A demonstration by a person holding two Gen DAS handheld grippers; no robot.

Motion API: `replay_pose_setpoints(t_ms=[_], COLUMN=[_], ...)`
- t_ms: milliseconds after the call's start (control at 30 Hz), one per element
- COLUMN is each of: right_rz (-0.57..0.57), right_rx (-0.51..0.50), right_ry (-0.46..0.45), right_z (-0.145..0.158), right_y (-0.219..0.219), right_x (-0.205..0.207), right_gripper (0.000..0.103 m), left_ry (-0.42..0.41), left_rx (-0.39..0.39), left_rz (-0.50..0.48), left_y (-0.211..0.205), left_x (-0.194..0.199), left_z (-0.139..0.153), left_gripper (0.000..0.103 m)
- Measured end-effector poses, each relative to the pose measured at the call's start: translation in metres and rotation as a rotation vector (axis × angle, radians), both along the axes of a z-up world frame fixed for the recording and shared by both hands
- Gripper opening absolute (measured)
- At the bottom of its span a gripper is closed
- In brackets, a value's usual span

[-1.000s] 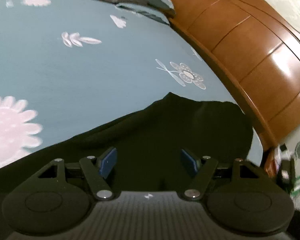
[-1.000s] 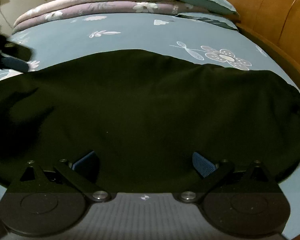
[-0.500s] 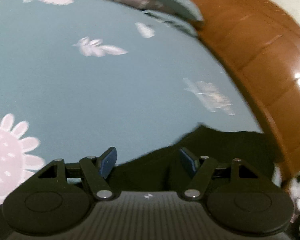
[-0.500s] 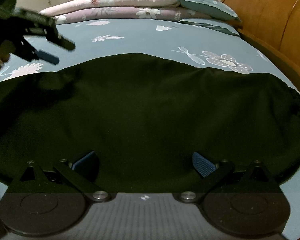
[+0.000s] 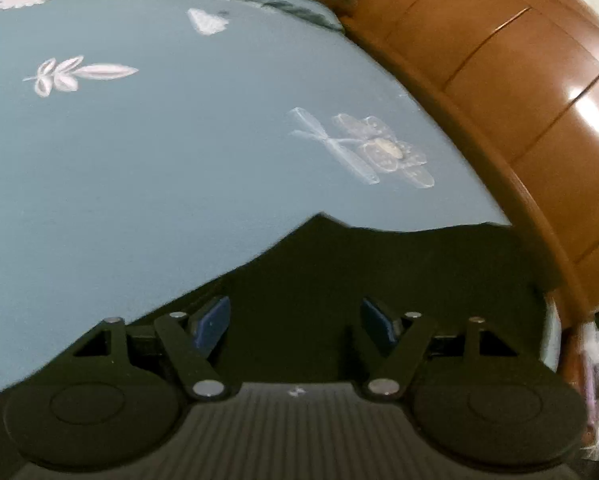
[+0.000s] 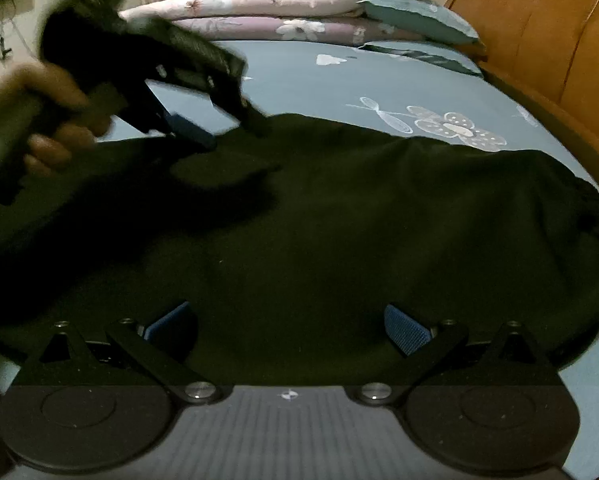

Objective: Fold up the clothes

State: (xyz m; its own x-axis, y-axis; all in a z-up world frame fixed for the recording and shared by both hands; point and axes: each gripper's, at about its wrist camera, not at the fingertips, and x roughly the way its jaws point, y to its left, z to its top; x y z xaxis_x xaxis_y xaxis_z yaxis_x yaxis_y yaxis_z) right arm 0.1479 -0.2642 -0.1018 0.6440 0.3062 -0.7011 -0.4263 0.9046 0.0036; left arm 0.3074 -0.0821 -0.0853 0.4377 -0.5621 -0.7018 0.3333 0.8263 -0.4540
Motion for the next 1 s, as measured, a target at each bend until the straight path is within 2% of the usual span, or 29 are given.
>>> replay_pose_setpoints(t_ms=[67,167,333,500,633,667,767,867,967,1000], right_rz=[-0.006,-0.067,-0.206,-0.295,-0.348,-0.364,-0.334,-0.298,-0.313,-0.323], right_rx=[0.053,0.127,0.111,0.145,0.177,0.177,0.197,0.181,0.257,0.285], right_ry=[0.012,-0.039,-0.119,-0.09,-0.008,0.014,-0.018,-0.028,-0.047,-0.053], right_z=[0.007,0.023,0.042,0.037,0.018,0.012,0.005,0.011,0.022,0.026], right_y=[-0.011,-0.038,-0.08,-0.113,-0.131,-0.135,-0.141,-0.141,-0.16,-0.167], right_x=[0.0,0.001,0.026,0.05,0.061,0.061,0.048,0.041,0.032,0.028], right_gripper=[0.103,0.103,0.103,0.103,0.103,0.103,0.103,0.103,0.103,0.103], left_ry=[0.002,-0.044,-0.045,-0.004,-0.012,-0.01,-0.037,-0.046,-0.045,-0.05], left_rx=[-0.004,-0.023,-0.104,-0.105,-0.049,-0.055,-0.037,0.011,0.034,0.02], left_rz=[0.005,-0.02,-0.068,-0.096,-0.016,-0.013,-0.022,-0.037,-0.046,-0.06], left_y=[-0.001,-0.009,-0.033,-0.071,-0.074,-0.073,-0.071,-0.079,-0.084,-0.088], left_x=[0.0,0.0,0.008,0.018,0.025,0.026,0.024,0.021,0.016,0.013], left_z=[0.006,0.027,0.046,0.014,-0.005,-0.008,-0.007,-0.002,0.007,0.012], left_gripper=[0.071,0.072,0.075,0.075,0.074,0.074,0.074,0.074,0.074,0.074])
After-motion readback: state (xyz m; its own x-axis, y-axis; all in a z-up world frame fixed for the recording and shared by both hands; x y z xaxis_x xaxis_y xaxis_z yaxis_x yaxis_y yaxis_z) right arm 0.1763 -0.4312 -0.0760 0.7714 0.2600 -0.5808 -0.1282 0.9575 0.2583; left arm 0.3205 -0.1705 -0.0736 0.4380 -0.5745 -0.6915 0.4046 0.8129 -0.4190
